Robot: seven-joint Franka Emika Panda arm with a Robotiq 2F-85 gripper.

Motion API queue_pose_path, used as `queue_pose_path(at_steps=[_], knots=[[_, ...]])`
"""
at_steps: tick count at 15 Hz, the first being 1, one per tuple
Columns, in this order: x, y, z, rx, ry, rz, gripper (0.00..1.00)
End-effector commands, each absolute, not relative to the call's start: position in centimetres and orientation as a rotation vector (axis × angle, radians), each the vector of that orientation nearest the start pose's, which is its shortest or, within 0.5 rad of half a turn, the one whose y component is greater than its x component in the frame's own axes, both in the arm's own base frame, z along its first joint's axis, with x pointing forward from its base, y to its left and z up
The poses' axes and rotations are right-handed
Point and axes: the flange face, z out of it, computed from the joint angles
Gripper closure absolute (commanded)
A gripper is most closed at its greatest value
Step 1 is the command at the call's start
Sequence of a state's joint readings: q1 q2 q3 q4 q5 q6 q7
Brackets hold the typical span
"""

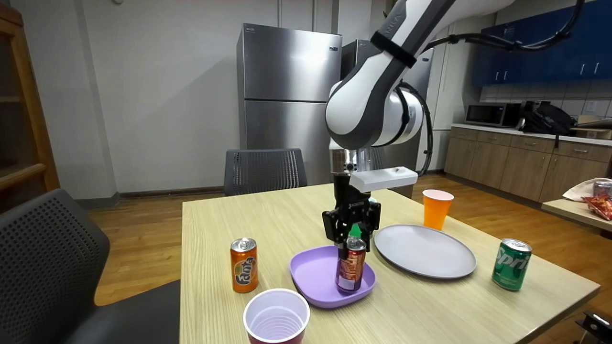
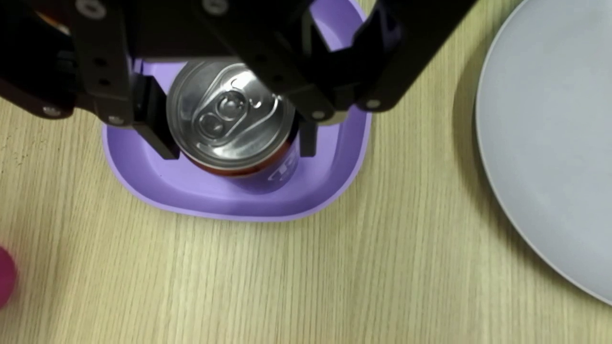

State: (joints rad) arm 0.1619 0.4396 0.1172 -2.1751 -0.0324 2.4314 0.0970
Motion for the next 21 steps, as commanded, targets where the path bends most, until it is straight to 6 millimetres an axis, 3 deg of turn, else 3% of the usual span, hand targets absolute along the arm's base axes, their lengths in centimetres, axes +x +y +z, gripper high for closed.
queue_pose_path(at_steps=[1, 4, 9, 21], knots=[[52.5, 15.5, 17.7, -3.120, -0.321, 0.326, 0.12], [52.7, 15.5, 16.9, -3.122, -0.321, 0.331, 0.01], [52.6, 15.3, 17.3, -3.120, -0.326, 0.319, 0.00], [52.1, 14.4, 24.6, -3.118, -0.357, 0.144, 0.00]])
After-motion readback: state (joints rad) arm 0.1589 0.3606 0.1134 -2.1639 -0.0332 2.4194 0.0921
